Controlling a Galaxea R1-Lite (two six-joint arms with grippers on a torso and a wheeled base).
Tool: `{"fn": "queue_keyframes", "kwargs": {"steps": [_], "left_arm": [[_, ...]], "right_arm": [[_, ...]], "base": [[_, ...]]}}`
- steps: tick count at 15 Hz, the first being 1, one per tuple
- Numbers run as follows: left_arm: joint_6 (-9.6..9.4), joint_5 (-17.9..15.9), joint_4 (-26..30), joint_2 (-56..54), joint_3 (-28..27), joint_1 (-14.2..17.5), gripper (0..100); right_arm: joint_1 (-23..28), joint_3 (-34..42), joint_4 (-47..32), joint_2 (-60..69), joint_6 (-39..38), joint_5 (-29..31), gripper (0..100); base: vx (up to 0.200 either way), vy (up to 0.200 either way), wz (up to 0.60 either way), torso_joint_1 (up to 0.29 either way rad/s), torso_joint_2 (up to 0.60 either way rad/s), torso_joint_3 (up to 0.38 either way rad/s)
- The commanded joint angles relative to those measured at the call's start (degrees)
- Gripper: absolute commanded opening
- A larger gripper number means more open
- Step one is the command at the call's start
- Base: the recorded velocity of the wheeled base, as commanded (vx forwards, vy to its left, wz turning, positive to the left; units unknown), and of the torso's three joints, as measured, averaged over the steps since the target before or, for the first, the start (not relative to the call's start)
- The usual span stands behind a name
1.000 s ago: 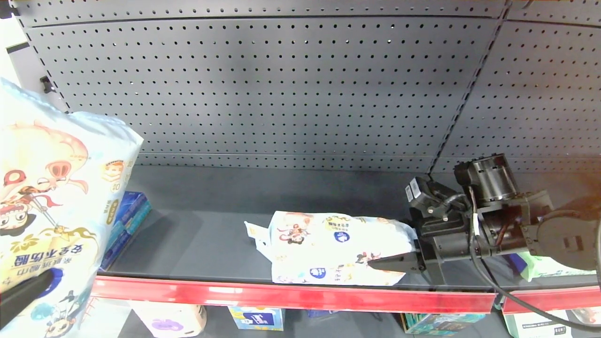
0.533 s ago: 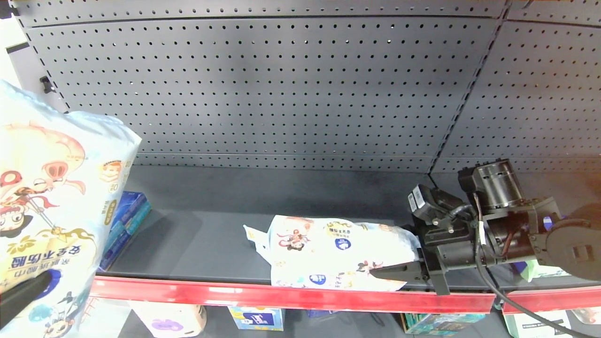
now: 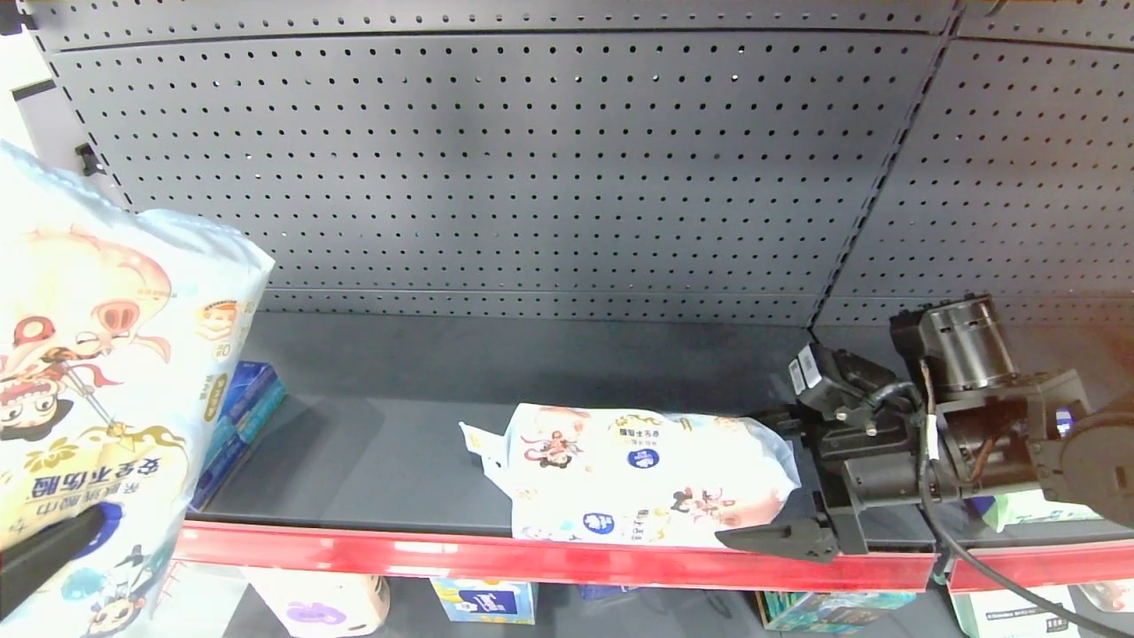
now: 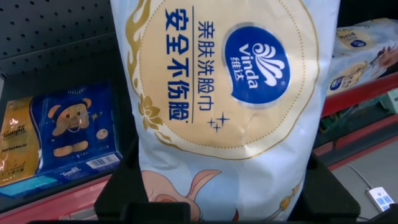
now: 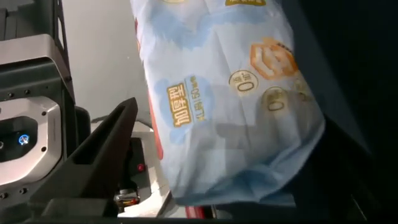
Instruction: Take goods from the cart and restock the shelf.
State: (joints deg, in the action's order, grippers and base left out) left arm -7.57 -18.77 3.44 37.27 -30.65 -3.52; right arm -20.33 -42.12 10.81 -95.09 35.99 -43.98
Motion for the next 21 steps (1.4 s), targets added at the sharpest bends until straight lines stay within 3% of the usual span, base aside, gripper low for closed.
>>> {"fn": "queue_keyframes", "kwargs": {"steps": [1,3,5,6,8,11,12,13,14,15,19,21], "left_arm": [[-0.08,-0.21,-0.01,2.55,-1.08,-0.08,0],[-0.60,-2.23,-0.10,9.40,-4.95,-0.08,0],[-2.89,-3.73,-0.10,14.68,-7.50,-0.08,0],[-6.67,-5.75,-0.19,18.54,-8.90,-0.08,0],[-10.89,-8.65,-0.10,24.52,-11.54,-0.08,0],[-17.92,-12.87,-0.19,37.79,-19.71,-0.08,0],[-21.43,-14.45,-0.10,41.75,-22.26,-0.08,0],[-27.32,-16.73,-0.10,47.28,-26.22,-0.17,0],[-31.28,-17.96,-0.01,51.06,-29.21,-1.14,0],[-33.04,-18.32,0.08,53.79,-31.40,-2.45,0],[-34.27,-18.32,0.17,65.30,-42.48,-7.99,0],[-36.55,-18.40,0.17,69.61,-47.05,-10.19,0]], "right_arm": [[1.00,1.95,0.09,5.61,-1.27,0.92,100],[5.13,7.49,0.17,14.84,-2.50,3.64,100],[10.58,11.09,0.17,23.46,-2.68,4.87,100],[15.76,13.64,0.17,31.19,-4.08,5.22,100],[22.53,18.83,-0.27,45.43,-10.15,5.40,100],[31.67,25.33,-0.62,69.60,-30.36,12.87,100],[32.64,26.30,-0.62,73.82,-33.61,15.33,100],[32.99,28.06,-0.62,78.39,-34.93,16.65,100],[32.99,30.08,-0.62,81.38,-34.93,16.65,100],[32.99,31.66,-0.62,83.22,-34.93,16.65,100],[33.17,34.47,-0.62,86.47,-35.02,17.53,100],[33.08,35.26,-0.62,86.74,-35.11,18.23,100]], "base": [[0.000,0.000,0.00,0.000,0.00,0.000],[0.000,0.000,0.00,0.000,0.00,0.000],[0.000,0.000,0.00,0.000,0.00,0.000],[0.000,0.000,0.00,0.000,0.00,0.000],[0.000,0.000,0.00,0.000,0.00,0.000],[0.000,0.000,0.00,0.000,0.00,0.000],[0.000,0.000,0.00,0.000,0.00,0.000],[0.000,0.000,0.00,0.000,0.00,0.000],[0.000,0.000,0.00,0.000,0.00,0.000],[0.000,0.000,0.00,0.000,0.00,0.000],[0.000,0.000,0.00,0.000,0.00,0.000],[0.000,0.000,0.00,0.000,0.00,0.000]]}}
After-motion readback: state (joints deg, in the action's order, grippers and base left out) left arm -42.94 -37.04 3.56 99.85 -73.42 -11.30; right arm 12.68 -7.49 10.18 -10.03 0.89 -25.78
